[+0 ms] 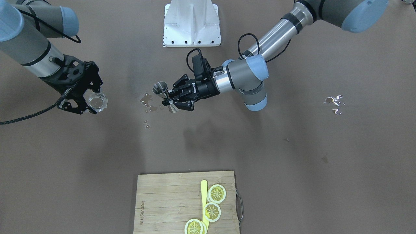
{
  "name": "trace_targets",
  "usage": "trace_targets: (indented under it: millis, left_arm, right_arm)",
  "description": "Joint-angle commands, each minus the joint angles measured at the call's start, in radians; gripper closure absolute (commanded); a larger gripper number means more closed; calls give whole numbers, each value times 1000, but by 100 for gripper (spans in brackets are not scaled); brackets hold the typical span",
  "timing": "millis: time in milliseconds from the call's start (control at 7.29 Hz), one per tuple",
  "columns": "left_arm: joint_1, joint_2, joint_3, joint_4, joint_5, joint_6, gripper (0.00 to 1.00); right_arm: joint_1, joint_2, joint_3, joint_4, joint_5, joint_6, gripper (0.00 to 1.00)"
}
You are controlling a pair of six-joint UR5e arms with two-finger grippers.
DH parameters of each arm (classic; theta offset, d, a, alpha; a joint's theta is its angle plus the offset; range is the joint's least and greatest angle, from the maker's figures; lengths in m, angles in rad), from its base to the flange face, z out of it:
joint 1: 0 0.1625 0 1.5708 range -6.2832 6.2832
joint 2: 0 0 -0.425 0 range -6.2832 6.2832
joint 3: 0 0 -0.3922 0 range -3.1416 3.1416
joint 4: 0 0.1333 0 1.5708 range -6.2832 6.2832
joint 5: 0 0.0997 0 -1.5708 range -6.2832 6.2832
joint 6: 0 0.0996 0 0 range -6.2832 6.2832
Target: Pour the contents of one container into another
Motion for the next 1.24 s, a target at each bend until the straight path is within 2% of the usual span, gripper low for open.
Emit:
trace_targets:
  millis: [0,137,275,549,686,824,1098]
  left_arm:
    - [1,38,-59,-3,88,-11,100]
    - [1,72,-98,-1,121,-40,100]
    - [2,121,-150,-1,185,-72,100]
    - [2,208,-236,-1,219,-115,100]
    - [10,256,-292,0,272,-132,100]
    - [13,276,-325,2,306,-137,100]
    - [5,312,-348,2,385,-145,100]
  right_arm:
    - [5,-153,-12,267,-33,119,100]
    - [5,-222,-11,370,-42,224,100]
    - [3,-279,-35,508,-106,256,100]
    - [5,-319,-212,814,-122,261,100]
    - [6,-322,-307,963,-129,274,100]
    - [6,-324,-349,1016,-137,293,100]
    - [5,-364,-360,1110,-145,348,100]
